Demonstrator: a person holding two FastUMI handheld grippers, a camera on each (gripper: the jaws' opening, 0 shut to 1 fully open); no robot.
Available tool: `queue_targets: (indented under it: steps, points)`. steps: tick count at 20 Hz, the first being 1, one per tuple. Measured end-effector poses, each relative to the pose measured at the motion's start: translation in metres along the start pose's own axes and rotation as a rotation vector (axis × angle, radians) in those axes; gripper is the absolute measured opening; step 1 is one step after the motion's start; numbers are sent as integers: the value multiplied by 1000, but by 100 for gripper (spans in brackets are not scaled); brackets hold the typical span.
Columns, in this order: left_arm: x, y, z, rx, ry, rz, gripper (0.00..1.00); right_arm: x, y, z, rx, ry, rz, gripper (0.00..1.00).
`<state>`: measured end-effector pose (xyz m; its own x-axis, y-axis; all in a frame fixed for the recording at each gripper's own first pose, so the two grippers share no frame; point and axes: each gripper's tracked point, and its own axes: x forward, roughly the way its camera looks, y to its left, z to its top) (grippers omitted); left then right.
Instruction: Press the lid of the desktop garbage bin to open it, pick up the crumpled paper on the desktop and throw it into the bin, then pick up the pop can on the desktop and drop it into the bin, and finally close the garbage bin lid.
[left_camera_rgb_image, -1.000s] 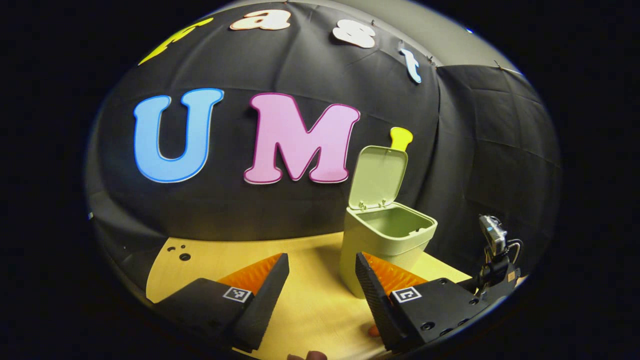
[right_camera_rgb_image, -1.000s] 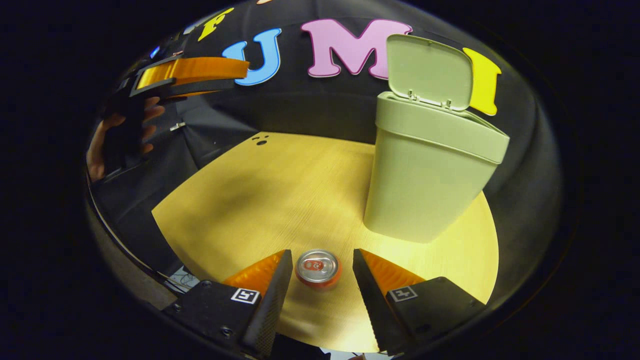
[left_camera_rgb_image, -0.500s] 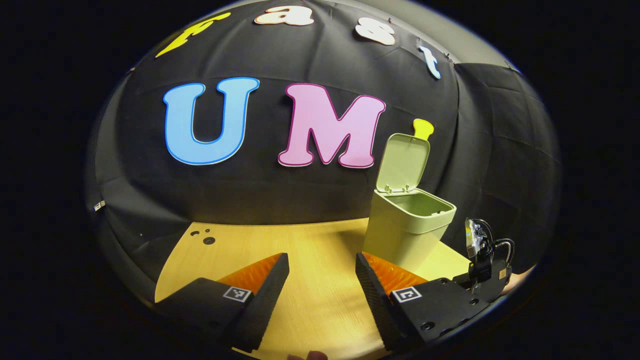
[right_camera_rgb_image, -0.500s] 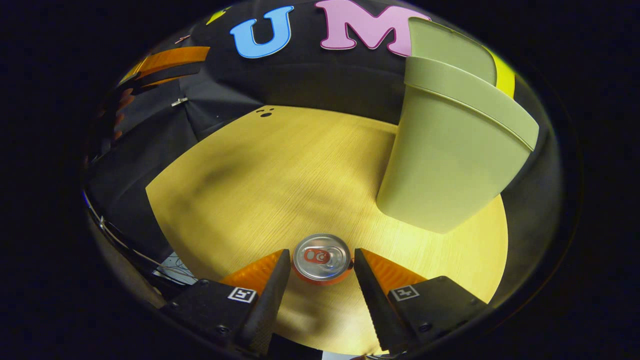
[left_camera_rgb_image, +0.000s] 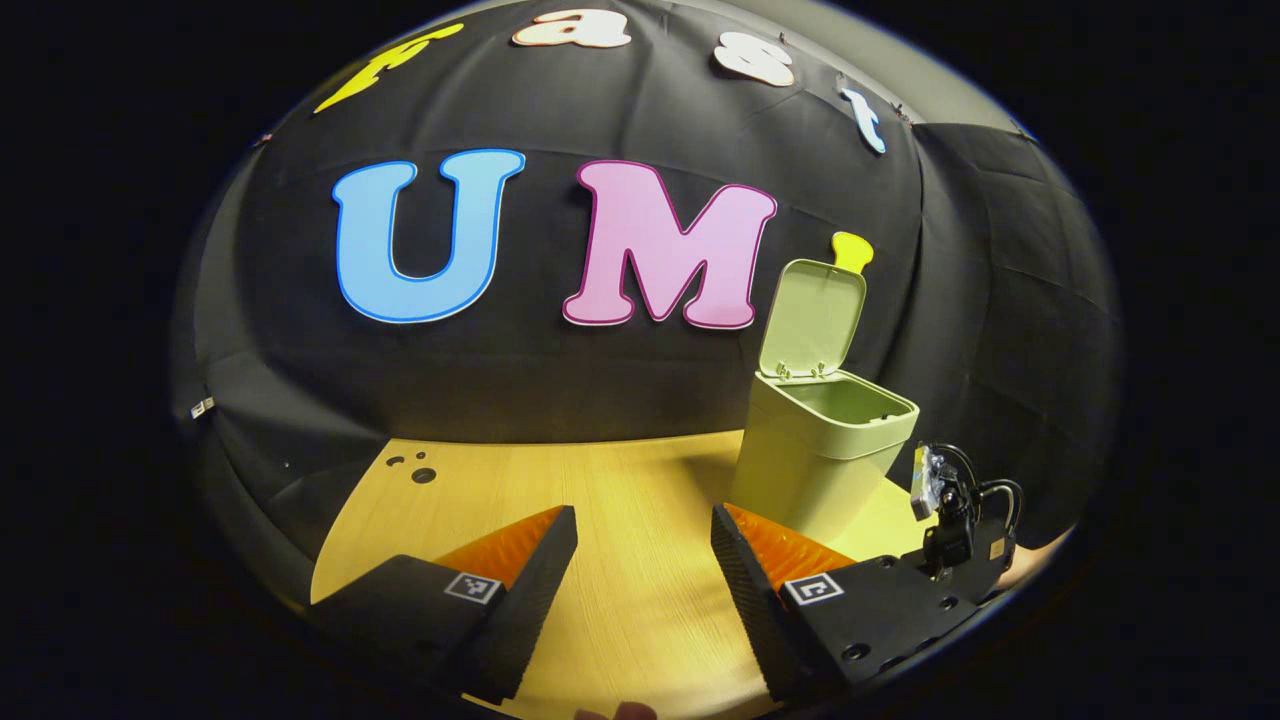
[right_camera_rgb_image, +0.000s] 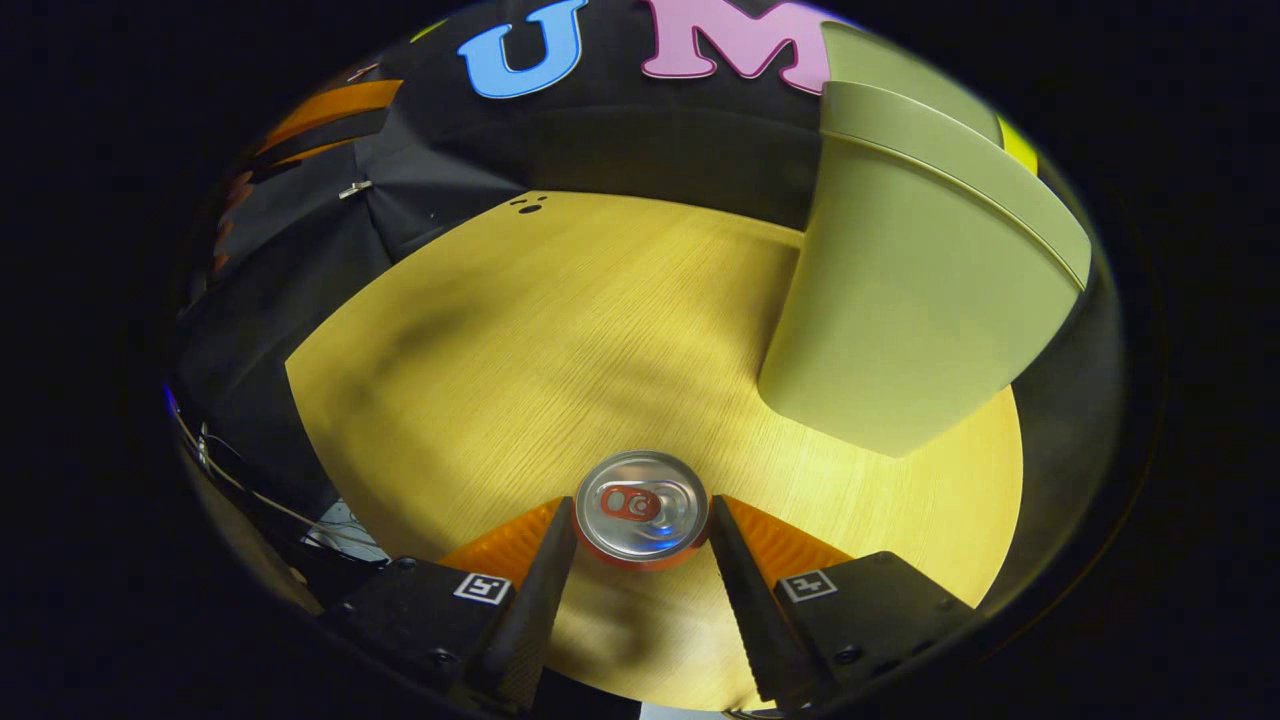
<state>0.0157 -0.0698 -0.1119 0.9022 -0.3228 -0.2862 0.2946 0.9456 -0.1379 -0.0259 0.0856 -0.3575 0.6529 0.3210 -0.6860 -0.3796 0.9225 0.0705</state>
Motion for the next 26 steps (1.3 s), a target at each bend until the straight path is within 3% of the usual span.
queue_targets:
  steps: [10,17,22,26]
  points:
    - [5,-9,-5,-9,9,-17,88,-81,-27,90,108,-133,-6,81]
    - [6,-16,-7,-11,14,-33,88,-144,-52,182,117,-318,-21,81]
    - [9,-18,-6,-9,12,-40,87,-174,-80,238,80,-443,-76,81]
    - [7,-18,-5,-8,10,-41,87,-174,-113,267,81,-481,-142,81]
